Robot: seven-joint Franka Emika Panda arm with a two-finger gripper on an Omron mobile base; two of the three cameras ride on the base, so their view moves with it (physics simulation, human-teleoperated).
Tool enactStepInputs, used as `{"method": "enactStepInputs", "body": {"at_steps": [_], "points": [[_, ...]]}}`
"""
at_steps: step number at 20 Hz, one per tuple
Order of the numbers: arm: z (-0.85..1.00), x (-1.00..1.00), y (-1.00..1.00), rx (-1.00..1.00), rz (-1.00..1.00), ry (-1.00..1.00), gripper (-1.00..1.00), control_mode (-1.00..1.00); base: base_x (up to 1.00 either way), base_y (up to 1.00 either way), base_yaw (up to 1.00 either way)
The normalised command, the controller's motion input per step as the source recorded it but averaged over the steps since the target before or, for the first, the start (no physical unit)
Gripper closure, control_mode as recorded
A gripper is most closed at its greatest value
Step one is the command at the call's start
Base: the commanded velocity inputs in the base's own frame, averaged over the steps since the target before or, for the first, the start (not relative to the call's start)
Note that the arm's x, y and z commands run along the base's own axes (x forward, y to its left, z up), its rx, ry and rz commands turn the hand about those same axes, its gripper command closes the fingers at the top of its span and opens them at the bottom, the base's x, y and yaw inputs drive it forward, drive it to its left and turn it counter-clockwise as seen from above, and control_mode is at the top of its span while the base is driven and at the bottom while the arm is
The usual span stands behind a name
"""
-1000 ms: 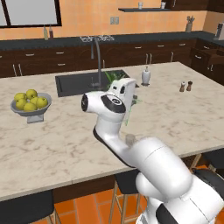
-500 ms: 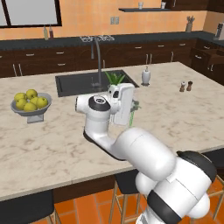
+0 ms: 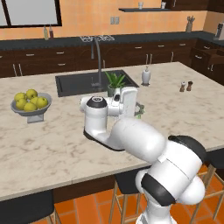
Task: Take a straw from the drawer in front and place it inside the glass cup on the dining counter.
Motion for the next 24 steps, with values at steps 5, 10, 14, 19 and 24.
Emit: {"method": "enactStepInputs", "body": {"at_steps": [5, 10, 14, 19, 24], "points": [[-0.21, -0.12, 0.00, -0.07, -0.22, 0.00, 1.00, -1.00, 0.00, 0.00, 0.00], [-0.13, 0.00, 0.00, -0.06, -0.20, 0.00, 1.00, -1.00, 0.00, 0.00, 0.00], [-0.01, 0.00, 0.00, -0.04, -0.17, 0.00, 1.00, -1.00, 0.00, 0.00, 0.00], [0.00, 0.00, 0.12, -0.02, -0.15, -0.01, 1.00, -1.00, 0.00, 0.00, 0.00], [0.00, 0.00, 0.20, -0.01, -0.13, -0.02, 1.00, -1.00, 0.00, 0.00, 0.00]]}}
